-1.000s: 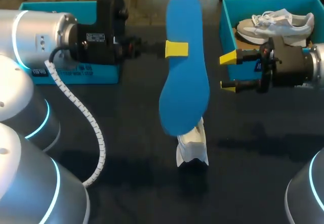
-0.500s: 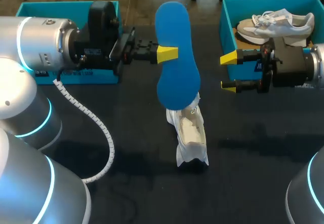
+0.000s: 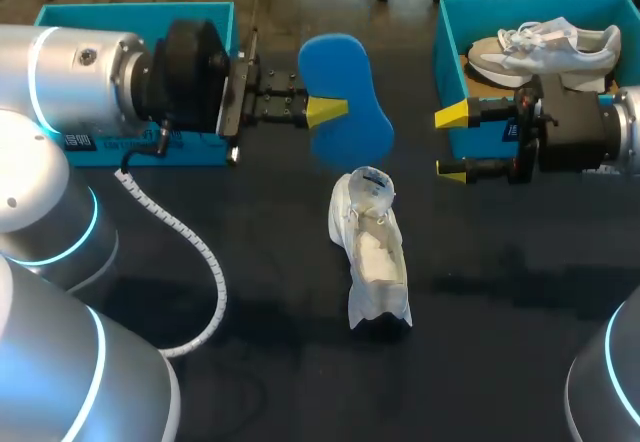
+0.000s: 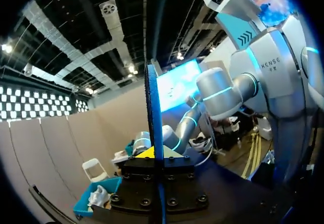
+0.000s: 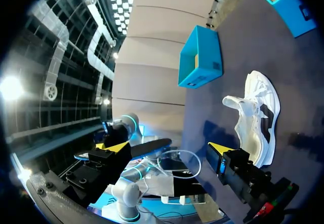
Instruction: Take the shoe out of the shoebox, open the shoe tongue, remove and reinsert the insole, then place the shoe into the shoebox
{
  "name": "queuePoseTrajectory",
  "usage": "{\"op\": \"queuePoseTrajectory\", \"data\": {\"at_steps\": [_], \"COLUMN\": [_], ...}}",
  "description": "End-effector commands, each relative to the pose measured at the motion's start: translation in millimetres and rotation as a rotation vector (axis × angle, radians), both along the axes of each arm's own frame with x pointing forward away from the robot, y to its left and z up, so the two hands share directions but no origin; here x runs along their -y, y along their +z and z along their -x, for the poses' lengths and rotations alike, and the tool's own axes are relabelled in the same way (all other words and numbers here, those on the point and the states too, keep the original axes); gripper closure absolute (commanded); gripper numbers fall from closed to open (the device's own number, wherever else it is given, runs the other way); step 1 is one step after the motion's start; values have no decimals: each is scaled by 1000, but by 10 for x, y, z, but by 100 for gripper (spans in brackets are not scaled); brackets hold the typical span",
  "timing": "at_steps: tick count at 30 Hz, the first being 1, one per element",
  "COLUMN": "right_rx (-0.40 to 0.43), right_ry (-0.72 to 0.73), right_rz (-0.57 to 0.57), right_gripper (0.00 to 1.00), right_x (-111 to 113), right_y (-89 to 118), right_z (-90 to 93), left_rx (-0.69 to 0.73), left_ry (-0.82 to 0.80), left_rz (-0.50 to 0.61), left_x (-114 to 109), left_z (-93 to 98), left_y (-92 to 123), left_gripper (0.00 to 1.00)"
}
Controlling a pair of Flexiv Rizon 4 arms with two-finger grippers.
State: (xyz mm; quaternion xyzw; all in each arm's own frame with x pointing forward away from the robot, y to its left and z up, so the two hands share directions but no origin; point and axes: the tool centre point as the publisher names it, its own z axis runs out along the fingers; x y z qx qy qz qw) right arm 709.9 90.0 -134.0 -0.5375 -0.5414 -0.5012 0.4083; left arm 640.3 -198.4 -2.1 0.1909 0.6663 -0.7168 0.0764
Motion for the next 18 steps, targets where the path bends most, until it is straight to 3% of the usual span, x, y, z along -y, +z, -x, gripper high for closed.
{"op": "queuePoseTrajectory", "data": {"at_steps": [1, 2, 4, 6, 8, 18], "right_rx": [0, 0, 0, 0, 0, 0], "right_ry": [0, 0, 0, 0, 0, 0], "right_rz": [1, 1, 1, 1, 1, 1], "right_gripper": [0, 0, 0, 0, 0, 0], "right_x": [-18, -18, -18, -18, -18, -18], "right_y": [-3, -3, -3, -3, -3, -3], "right_z": [-8, -8, -8, -8, -8, -8], "left_rx": [353, 444, 447, 673, 780, 1223], "left_ry": [-5, -5, 15, 20, 50, 64], "left_rz": [8, -10, -12, 30, 55, 92], "left_x": [-41, -58, -75, -98, -110, -178], "left_z": [25, 8, -6, -8, -16, -58], "left_y": [-136, -214, -291, -371, -412, -751], "left_gripper": [100, 100, 100, 100, 100, 100]}}
